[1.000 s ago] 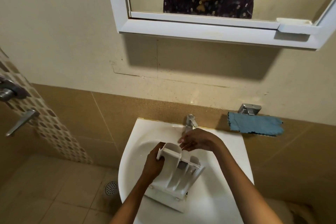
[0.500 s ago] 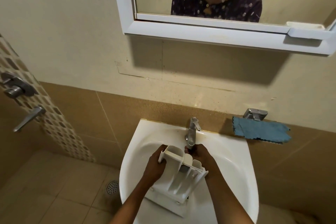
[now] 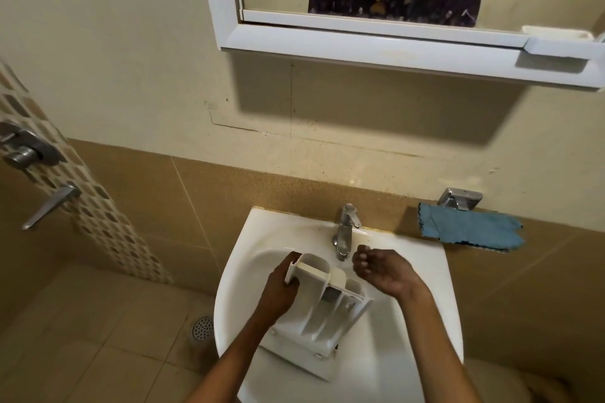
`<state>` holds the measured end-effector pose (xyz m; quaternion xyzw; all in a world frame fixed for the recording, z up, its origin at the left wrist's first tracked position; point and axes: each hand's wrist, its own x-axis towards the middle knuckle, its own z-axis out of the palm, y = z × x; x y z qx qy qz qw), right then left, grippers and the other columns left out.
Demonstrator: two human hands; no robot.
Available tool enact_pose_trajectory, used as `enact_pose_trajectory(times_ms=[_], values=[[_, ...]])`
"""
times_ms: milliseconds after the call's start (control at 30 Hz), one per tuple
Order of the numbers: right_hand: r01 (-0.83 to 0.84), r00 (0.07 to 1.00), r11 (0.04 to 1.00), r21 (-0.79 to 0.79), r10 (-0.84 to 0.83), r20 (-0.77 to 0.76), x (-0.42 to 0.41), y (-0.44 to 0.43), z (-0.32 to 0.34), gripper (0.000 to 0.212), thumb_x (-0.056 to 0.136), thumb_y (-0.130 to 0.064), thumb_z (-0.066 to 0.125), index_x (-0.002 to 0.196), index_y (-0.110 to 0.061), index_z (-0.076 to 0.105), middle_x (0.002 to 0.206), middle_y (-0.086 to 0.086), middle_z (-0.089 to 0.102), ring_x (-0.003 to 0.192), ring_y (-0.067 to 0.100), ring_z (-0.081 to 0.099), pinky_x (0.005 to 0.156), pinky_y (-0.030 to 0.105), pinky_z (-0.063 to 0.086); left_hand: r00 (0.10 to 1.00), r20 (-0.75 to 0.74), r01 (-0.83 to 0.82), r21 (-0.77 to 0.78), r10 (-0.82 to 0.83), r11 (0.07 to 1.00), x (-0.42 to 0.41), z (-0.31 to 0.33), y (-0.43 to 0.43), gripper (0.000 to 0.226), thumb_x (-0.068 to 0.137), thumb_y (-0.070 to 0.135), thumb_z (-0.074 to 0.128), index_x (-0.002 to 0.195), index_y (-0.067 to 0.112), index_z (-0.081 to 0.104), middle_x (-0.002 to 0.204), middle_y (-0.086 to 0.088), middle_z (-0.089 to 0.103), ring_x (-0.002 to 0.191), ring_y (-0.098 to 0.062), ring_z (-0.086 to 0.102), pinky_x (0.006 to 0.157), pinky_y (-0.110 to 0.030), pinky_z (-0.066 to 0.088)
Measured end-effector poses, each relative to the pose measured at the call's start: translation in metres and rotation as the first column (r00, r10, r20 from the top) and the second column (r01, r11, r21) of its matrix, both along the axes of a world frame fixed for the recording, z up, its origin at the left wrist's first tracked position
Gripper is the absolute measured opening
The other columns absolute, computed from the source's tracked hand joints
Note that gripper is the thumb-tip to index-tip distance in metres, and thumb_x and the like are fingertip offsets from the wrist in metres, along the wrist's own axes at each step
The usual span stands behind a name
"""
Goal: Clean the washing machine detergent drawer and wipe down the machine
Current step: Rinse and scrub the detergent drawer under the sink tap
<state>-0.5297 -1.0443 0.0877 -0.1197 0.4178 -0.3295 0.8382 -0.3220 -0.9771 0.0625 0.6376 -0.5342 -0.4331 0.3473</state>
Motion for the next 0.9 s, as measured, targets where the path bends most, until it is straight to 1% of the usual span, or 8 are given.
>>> enact_pose_trajectory(times_ms=[33,133,267,367,533,667,767,900], values=[[-0.05,0.995,0.998,-0.043,0.046,-0.092,0.0,0.002,0.015,0.016,0.067,0.007,0.063,0.068,-0.006,0.053,0.056,0.007,0.052,0.047,0.017,0.049,0.04,0.022,0.043,1.0,-0.008,0.002,-0.004,-0.002,1.0,0.0,0.0,0.0,0.046,0.093,-0.005,0.041,0.135,0.013,0.04,0.126,0.001,0.048,0.12,-0.012,0.042,0.099,-0.018,0.028],[-0.39,0.817,0.904,-0.178,0.25,-0.519,0.008,0.003,0.042,0.03,0.095,0.007,0.031,0.09,0.009,0.061,0.068,0.016,0.063,0.059,0.023,0.062,0.055,0.026,0.056,1.0,0.0,0.0,0.0,0.0,1.0,-0.001,-0.001,0.0,0.044,0.093,-0.005,0.041,0.134,0.012,0.042,0.123,0.001,0.049,0.123,-0.017,0.044,0.102,-0.022,0.03],[-0.686,0.399,0.712,-0.153,0.192,-0.897,0.022,0.005,0.048,0.024,0.086,0.013,0.047,0.103,0.012,0.064,0.074,0.01,0.064,0.063,0.014,0.061,0.074,0.027,0.056,1.0,0.002,-0.006,0.007,0.006,1.0,-0.001,-0.002,0.001,0.047,0.092,-0.007,0.041,0.135,0.013,0.041,0.13,-0.004,0.05,0.127,-0.02,0.043,0.1,-0.02,0.029],[-0.772,0.231,0.631,-0.073,0.172,-0.958,0.026,0.007,0.038,0.027,0.078,-0.008,0.072,0.104,-0.008,0.068,0.074,0.0,0.059,0.063,0.007,0.054,0.059,0.017,0.048,1.0,-0.003,-0.009,0.014,0.009,1.0,-0.002,0.002,0.001,0.046,0.093,-0.005,0.042,0.136,0.012,0.04,0.127,-0.001,0.049,0.122,-0.015,0.043,0.101,-0.021,0.029],[-0.623,0.519,0.77,-0.14,0.273,-0.81,0.014,0.009,0.024,0.017,0.073,-0.008,0.077,0.089,-0.01,0.07,0.073,0.004,0.061,0.06,0.009,0.051,0.058,0.018,0.047,1.0,0.007,0.004,0.011,-0.004,1.0,-0.001,-0.001,0.0,0.044,0.092,-0.005,0.041,0.132,0.012,0.046,0.126,-0.005,0.054,0.123,-0.021,0.048,0.096,-0.019,0.033],[-0.621,0.544,0.764,-0.174,0.261,-0.797,0.01,0.01,0.027,0.021,0.083,-0.006,0.068,0.104,-0.001,0.07,0.065,0.0,0.06,0.056,0.008,0.051,0.054,0.016,0.048,1.0,-0.018,0.0,0.004,0.0,1.0,-0.001,-0.002,0.001,0.045,0.092,-0.006,0.04,0.133,0.013,0.044,0.122,0.002,0.052,0.118,-0.013,0.046,0.095,-0.018,0.031],[-0.617,0.575,0.768,-0.172,0.29,-0.765,0.011,0.016,0.025,0.013,0.081,-0.009,0.071,0.093,-0.013,0.069,0.062,-0.005,0.062,0.059,0.006,0.051,0.052,0.014,0.042,1.0,-0.025,-0.004,-0.004,0.004,1.0,-0.001,-0.003,0.001,0.046,0.092,-0.006,0.04,0.134,0.014,0.043,0.122,0.004,0.049,0.116,-0.011,0.044,0.098,-0.019,0.03],[-0.547,0.589,0.805,-0.229,0.177,-0.788,0.011,0.018,0.017,0.01,0.076,-0.009,0.075,0.082,-0.014,0.071,0.051,-0.009,0.06,0.054,0.006,0.046,0.049,0.013,0.039,1.0,-0.02,0.012,-0.007,-0.012,1.0,-0.002,-0.002,-0.001,0.047,0.091,-0.007,0.039,0.132,0.015,0.045,0.116,0.007,0.049,0.113,-0.011,0.046,0.093,-0.018,0.032]])
